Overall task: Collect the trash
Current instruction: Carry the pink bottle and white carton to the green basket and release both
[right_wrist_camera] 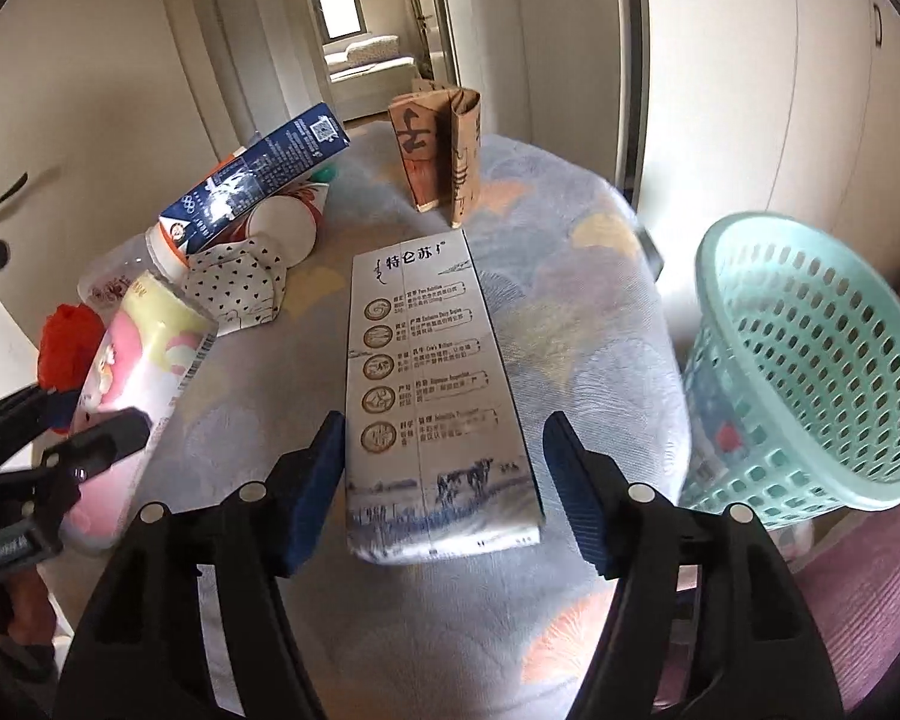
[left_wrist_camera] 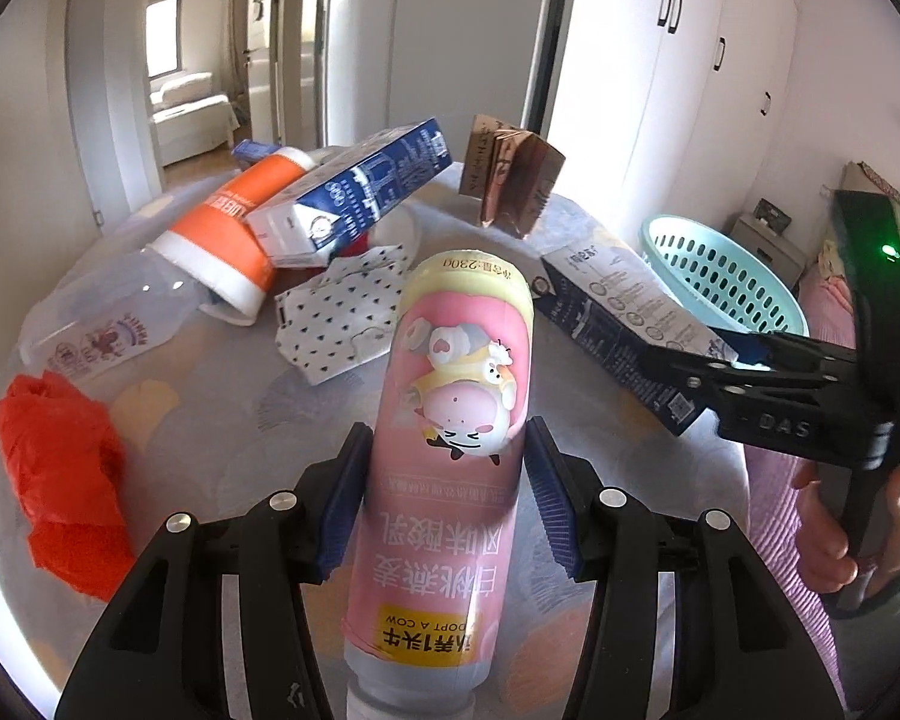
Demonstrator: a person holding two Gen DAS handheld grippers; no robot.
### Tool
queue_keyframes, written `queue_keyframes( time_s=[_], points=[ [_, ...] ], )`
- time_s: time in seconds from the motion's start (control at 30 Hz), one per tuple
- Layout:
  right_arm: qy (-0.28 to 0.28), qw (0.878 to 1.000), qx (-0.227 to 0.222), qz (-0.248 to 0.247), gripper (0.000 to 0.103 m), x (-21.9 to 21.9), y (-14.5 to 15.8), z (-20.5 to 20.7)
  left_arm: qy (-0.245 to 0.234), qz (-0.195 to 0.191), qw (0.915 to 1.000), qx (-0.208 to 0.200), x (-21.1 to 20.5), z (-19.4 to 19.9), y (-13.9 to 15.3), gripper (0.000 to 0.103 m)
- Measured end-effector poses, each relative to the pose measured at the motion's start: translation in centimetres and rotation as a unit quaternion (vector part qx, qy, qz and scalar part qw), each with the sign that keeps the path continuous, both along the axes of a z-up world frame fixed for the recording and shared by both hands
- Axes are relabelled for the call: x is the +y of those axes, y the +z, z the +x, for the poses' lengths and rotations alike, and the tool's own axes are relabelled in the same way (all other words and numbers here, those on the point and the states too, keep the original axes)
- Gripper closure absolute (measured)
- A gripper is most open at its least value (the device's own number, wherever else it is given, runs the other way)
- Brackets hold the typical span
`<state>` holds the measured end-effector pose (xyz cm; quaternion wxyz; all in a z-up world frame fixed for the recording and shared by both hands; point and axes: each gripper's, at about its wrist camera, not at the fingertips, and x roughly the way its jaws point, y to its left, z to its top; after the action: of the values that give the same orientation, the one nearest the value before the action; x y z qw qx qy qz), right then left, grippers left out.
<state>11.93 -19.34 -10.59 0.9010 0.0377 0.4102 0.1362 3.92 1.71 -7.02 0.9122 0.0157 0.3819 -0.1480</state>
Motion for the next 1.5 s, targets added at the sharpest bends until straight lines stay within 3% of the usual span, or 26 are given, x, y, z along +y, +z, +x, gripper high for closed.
queue_keyframes(
  time_s=[0.1, 0.17, 0.2, 0.37, 0.53, 0.67, 0.8, 0.93, 1.13, 1.5],
  points=[
    [0.002, 1.000, 0.011, 0.009, 0.039, 0.3, -0.7, 0.8, -0.004, 0.006, 1.0000, -0.005, -0.6, 0.3, 0.4, 0.053],
    [0.000, 1.000, 0.004, 0.008, 0.047, 0.2, -0.7, 0.9, -0.008, 0.011, 0.9998, -0.011, -1.3, 0.8, 1.0, 0.053],
    [0.002, 1.000, -0.001, 0.012, 0.052, -0.1, -0.4, 0.8, -0.010, 0.013, 0.9998, -0.013, -1.6, 0.9, 1.2, 0.053],
    [-0.023, 0.999, -0.035, 0.035, 0.053, -3.3, 2.0, 0.0, -0.033, 0.018, 0.9987, -0.034, -4.3, 2.9, 3.4, 0.054],
    [-0.093, 0.991, -0.077, 0.051, 0.053, -8.8, 4.8, -0.4, -0.079, -0.007, 0.9956, -0.050, -8.8, 6.0, 6.5, 0.055],
    [-0.170, 0.978, -0.110, 0.049, 0.053, -14.3, 6.8, -0.6, -0.103, -0.026, 0.9927, -0.058, -12.7, 8.6, 7.9, 0.055],
    [-0.237, 0.963, -0.118, 0.058, 0.053, -19.8, 7.2, -0.5, -0.137, -0.078, 0.9861, -0.052, -16.9, 11.3, 8.5, 0.055],
    [-0.288, 0.951, -0.102, 0.045, 0.053, -23.8, 5.6, 0.4, -0.163, -0.093, 0.9815, -0.039, -21.5, 13.1, 7.1, 0.055],
    [-0.323, 0.944, -0.044, 0.049, 0.053, -27.1, 1.2, 1.4, -0.192, -0.077, 0.9780, 0.026, -27.5, 16.0, 2.5, 0.055],
    [-0.324, 0.946, -0.017, 0.010, 0.052, -25.4, -2.3, 3.8, -0.198, -0.033, 0.9773, 0.068, -32.0, 17.7, -3.8, 0.055]
  ],
)
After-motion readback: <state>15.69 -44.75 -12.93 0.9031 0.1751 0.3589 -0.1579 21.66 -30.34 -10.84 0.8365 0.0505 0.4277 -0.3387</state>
